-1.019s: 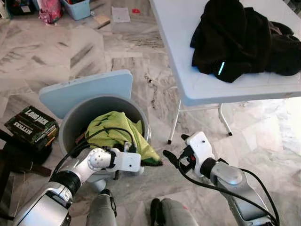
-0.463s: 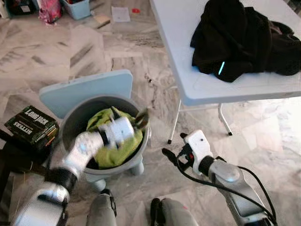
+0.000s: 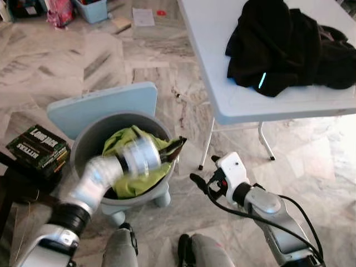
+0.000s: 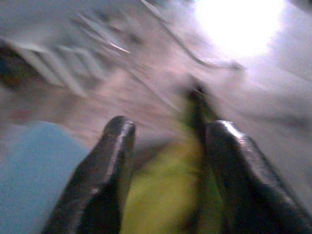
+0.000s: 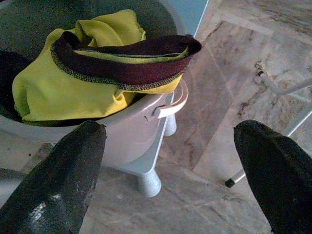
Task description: Hang hanger
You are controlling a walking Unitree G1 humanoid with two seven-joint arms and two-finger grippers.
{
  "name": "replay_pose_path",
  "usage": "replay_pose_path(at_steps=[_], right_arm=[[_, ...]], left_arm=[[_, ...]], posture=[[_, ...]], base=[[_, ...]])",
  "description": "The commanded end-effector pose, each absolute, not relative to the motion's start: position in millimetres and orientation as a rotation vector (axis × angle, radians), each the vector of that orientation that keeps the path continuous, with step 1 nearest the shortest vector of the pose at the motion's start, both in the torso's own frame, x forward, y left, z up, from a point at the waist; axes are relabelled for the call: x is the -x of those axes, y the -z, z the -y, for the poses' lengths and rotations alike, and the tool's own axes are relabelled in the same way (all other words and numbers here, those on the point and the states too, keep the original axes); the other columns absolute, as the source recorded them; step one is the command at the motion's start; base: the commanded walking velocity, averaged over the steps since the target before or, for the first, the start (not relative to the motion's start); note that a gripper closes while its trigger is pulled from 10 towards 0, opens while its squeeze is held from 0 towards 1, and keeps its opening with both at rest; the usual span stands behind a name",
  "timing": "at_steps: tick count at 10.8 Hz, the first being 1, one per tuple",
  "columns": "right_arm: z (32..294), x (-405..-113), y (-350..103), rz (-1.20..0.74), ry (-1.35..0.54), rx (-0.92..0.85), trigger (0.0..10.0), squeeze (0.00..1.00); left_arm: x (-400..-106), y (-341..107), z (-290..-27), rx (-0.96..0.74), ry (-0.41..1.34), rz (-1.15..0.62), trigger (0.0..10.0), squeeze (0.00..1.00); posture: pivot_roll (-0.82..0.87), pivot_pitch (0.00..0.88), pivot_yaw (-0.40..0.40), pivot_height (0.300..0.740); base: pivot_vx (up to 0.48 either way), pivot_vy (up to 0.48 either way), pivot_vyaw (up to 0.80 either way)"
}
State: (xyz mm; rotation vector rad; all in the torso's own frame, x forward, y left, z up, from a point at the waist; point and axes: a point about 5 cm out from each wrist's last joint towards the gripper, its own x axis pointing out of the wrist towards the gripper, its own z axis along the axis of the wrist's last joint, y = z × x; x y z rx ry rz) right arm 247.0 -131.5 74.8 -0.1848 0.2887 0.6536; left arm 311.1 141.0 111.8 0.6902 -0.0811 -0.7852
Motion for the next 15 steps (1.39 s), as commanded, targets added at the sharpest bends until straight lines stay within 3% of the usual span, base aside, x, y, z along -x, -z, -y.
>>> replay_pose_path(at_steps=[1, 3, 5, 7, 10, 11, 12, 14, 15], right_arm=[[137, -244, -70, -0.307, -0.633, 0.194, 10.0, 0.00], [135, -245, -67, -0.314, -0.640, 0.194, 10.0, 0.00], [138, -247, -65, -0.329, -0.631, 0.207, 10.0, 0.00], [139, -247, -64, -0.334, -0.631, 0.214, 10.0, 0.00], [143, -245, -67, -0.336, -0.627, 0.229, 10.0, 0.00], [149, -243, -68, -0.341, -0.618, 0.241, 10.0, 0.00], [153, -240, -69, -0.346, -0.613, 0.250, 10.0, 0.00], [162, -235, -71, -0.354, -0.605, 0.269, 10.0, 0.00], [164, -234, -73, -0.357, -0.604, 0.277, 10.0, 0.00]], left_arm=[[-303, -107, -155, -0.651, 0.720, 0.060, 10.0, 1.00], [-270, -80, -196, -0.542, 0.565, -0.089, 10.0, 1.00], [-243, -68, -213, -0.373, 0.458, -0.176, 10.0, 1.00], [-225, -53, -228, -0.322, 0.401, -0.256, 10.0, 1.00], [-240, -38, -235, -0.266, 0.458, -0.363, 10.0, 1.00], [-250, -37, -232, -0.279, 0.481, -0.372, 10.0, 0.65], [-260, -38, -230, -0.275, 0.494, -0.365, 10.0, 0.00], [-272, -35, -219, -0.230, 0.578, -0.381, 10.0, 0.00], [-277, -35, -212, -0.213, 0.600, -0.377, 8.8, 0.00]], posture=[[-0.07, 0.186, -0.075, 0.740], [-0.03, 0.194, -0.080, 0.740], [-0.03, 0.196, -0.086, 0.740], [-0.02, 0.198, -0.098, 0.740], [-0.07, 0.204, -0.107, 0.740], [-0.09, 0.207, -0.111, 0.740], [-0.11, 0.212, -0.116, 0.740], [-0.15, 0.219, -0.126, 0.740], [-0.17, 0.221, -0.132, 0.740]], base=[[0.000, 0.000, 0.00], [0.000, 0.000, 0.00], [0.000, 0.000, 0.00], [0.000, 0.000, 0.00], [0.000, 0.000, 0.00], [0.000, 0.000, 0.00], [0.000, 0.000, 0.00], [0.000, 0.000, 0.00], [0.000, 0.000, 0.00]])
